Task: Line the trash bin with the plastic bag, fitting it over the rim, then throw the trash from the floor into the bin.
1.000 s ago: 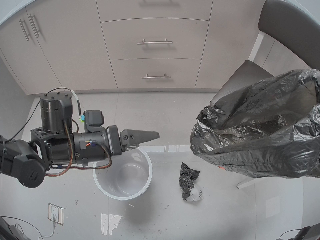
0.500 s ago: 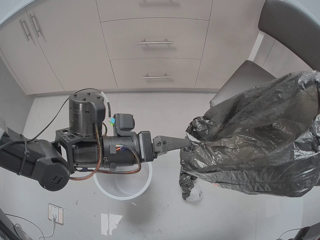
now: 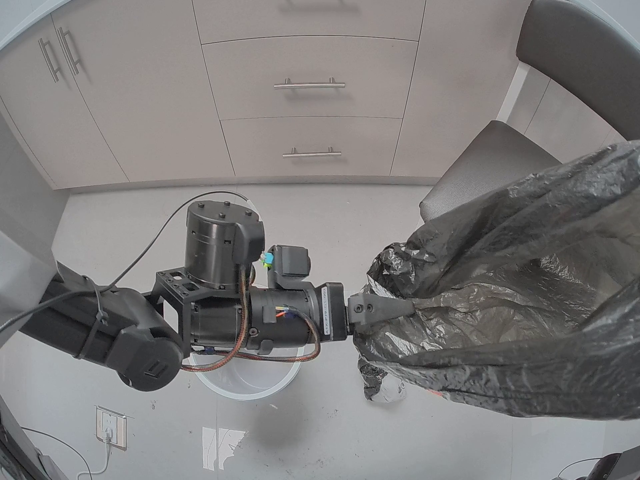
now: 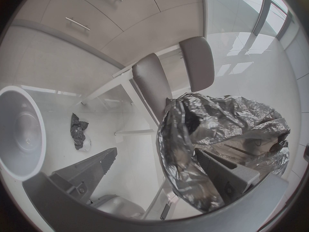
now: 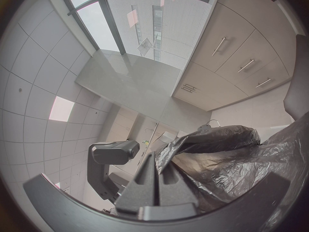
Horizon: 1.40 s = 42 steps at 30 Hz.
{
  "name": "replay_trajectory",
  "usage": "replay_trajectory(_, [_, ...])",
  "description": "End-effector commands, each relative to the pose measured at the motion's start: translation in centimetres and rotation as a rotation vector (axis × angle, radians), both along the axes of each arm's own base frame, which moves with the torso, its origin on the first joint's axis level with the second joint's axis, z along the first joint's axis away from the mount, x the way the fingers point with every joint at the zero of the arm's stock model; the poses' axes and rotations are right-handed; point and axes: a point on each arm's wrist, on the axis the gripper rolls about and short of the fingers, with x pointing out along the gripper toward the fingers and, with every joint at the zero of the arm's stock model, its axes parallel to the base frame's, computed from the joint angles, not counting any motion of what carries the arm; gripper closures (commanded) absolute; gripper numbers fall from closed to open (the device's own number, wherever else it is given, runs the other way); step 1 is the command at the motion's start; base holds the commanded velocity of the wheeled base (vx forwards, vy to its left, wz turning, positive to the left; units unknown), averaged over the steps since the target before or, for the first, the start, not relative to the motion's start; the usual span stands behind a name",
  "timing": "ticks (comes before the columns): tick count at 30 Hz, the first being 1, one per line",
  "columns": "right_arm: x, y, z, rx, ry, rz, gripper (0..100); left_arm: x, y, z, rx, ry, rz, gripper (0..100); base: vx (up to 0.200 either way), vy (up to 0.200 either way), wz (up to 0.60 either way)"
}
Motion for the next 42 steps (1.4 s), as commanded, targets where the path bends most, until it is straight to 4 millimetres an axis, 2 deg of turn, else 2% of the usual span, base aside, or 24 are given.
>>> replay_trajectory(1, [-1.2, -0.6, 0.3, 0.016, -0.029, 0.008, 100, -0.5, -1.0, -0.4, 0.004, 0.020, -0.030, 0, 0.000, 0.000, 0.00])
replay_trajectory(16, [-1.1, -0.6, 0.2, 0.012, -0.027, 0.010, 100, -1.2, -0.9, 0.8, -0.019, -0.005, -0.037, 0, 0.000, 0.000, 0.00])
replay_trajectory(17, [-1.1, -0.6, 0.2, 0.011, -0.026, 0.010, 100, -1.2, -1.0, 0.9, -0.023, -0.010, -0.039, 100, 0.000, 0.000, 0.00])
replay_trajectory(32, [-0.7, -0.4, -0.4, 0.000, -0.004, 0.007, 100, -3.3, -0.3, 3.3, -0.079, -0.067, -0.066, 100, 0.000, 0.000, 0.00])
replay_trajectory(39, [0.8, 0.4, 0.0, 0.006, -0.008, 0.005, 100, -6.1, 3.5, 6.0, -0.126, -0.132, -0.032, 100, 0.000, 0.000, 0.00])
replay_trajectory(42, [1.6, 1.2, 0.3, 0.004, -0.005, 0.023, 100, -6.9, 5.0, 6.5, -0.134, -0.158, -0.011, 100, 0.000, 0.000, 0.00])
